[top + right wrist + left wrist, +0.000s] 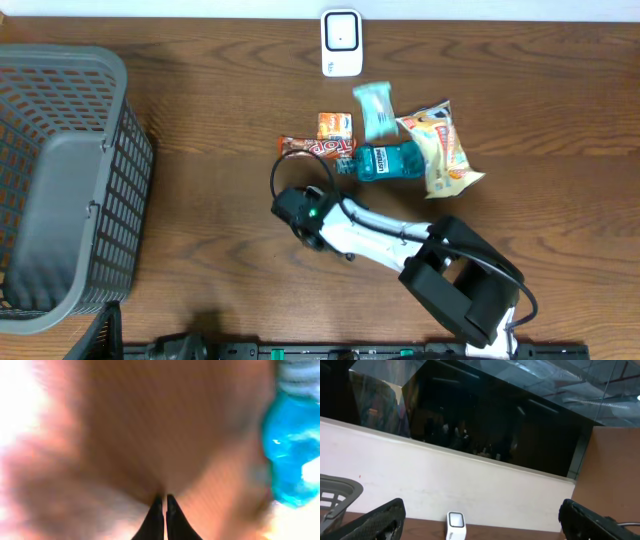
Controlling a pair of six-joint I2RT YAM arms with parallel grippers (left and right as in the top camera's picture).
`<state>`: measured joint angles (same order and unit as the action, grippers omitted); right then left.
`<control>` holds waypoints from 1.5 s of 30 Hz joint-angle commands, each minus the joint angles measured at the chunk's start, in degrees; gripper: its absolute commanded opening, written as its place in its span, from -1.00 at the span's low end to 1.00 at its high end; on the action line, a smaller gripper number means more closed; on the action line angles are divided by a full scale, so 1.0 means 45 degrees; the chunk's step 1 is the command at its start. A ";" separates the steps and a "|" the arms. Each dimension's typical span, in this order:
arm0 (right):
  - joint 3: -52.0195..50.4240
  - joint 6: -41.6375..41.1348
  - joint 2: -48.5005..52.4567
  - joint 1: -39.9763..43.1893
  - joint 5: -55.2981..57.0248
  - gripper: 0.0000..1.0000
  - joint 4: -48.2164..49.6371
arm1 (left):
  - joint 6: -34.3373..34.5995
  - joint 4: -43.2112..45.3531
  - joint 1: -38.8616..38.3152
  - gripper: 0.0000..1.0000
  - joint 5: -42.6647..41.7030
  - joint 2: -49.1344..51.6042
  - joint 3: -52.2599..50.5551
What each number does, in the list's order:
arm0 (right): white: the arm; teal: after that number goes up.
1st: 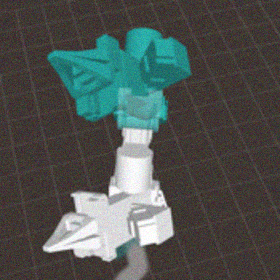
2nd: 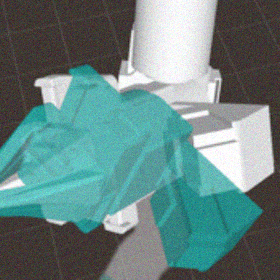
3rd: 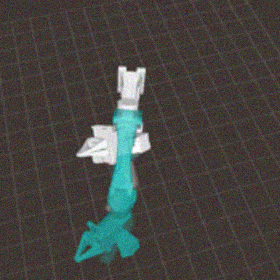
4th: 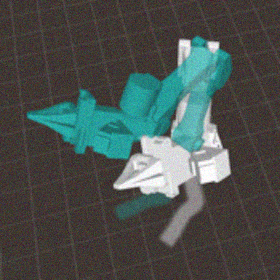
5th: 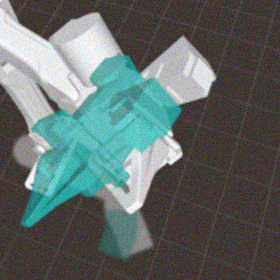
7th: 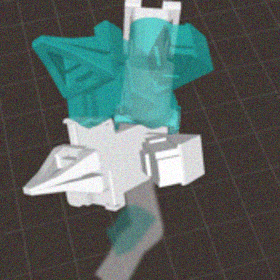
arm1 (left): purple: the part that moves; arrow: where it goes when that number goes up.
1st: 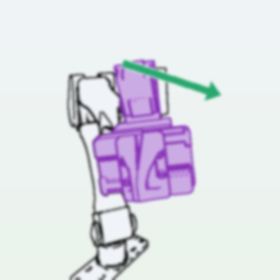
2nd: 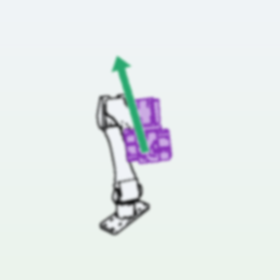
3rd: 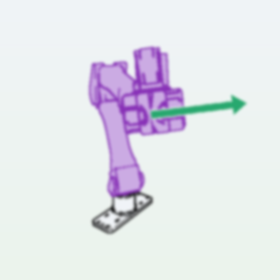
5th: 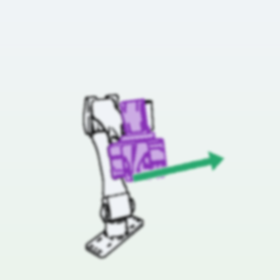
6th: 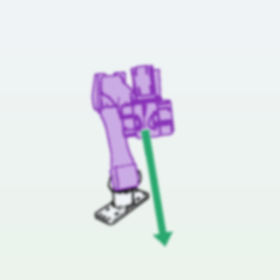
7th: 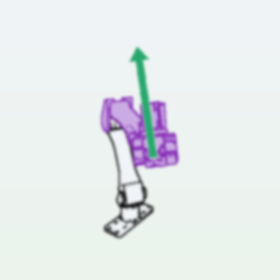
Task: Scan the item barcode
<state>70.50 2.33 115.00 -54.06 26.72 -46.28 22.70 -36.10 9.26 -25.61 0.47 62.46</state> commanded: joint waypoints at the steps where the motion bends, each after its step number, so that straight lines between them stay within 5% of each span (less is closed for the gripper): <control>1: 0.1093 0.0136 0.0355 0.0107 -0.4172 -0.98 -0.0903 | -0.0034 0.0015 0.0005 0.95 -0.0165 -0.0063 0.0199; 10: 0.1987 0.0209 0.0301 0.0583 -0.3997 -0.88 -0.1865 | -0.0029 0.0015 0.0010 0.95 -0.0165 -0.0063 0.0199; 15: 0.2259 -0.0423 -0.0092 0.0704 -0.3997 0.01 -0.1933 | -0.0034 -0.0029 0.0010 0.96 -0.0160 -0.0063 0.0199; 17: 0.2424 -0.0607 -0.0622 0.0860 -0.3944 0.71 -0.2040 | -0.0029 -0.0131 0.0010 0.96 -0.0165 -0.0063 0.0199; 19: 0.2467 -0.0597 -0.1214 0.0996 -0.3371 0.99 -0.2050 | -0.0034 -0.0180 0.0010 0.96 -0.0165 -0.0063 0.0199; 24: 0.2467 0.0044 -0.1933 0.1506 -0.0282 0.99 -0.1472 | -0.0029 -0.0175 0.0010 0.96 -0.0165 -0.0063 0.0199; 36: 0.2433 0.2030 -0.0709 0.4148 -0.1190 0.94 0.0151 | -0.0029 -0.0175 0.0015 0.96 -0.0165 -0.0063 0.0209; 45: 0.2424 0.5799 -0.0384 0.4624 -0.1375 0.99 0.0117 | -0.0029 -0.0185 0.0287 0.95 -0.0165 -0.0063 0.0209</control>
<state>81.19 20.38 111.77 -34.61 20.64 -45.19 22.68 -37.10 10.07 -25.61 0.47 62.46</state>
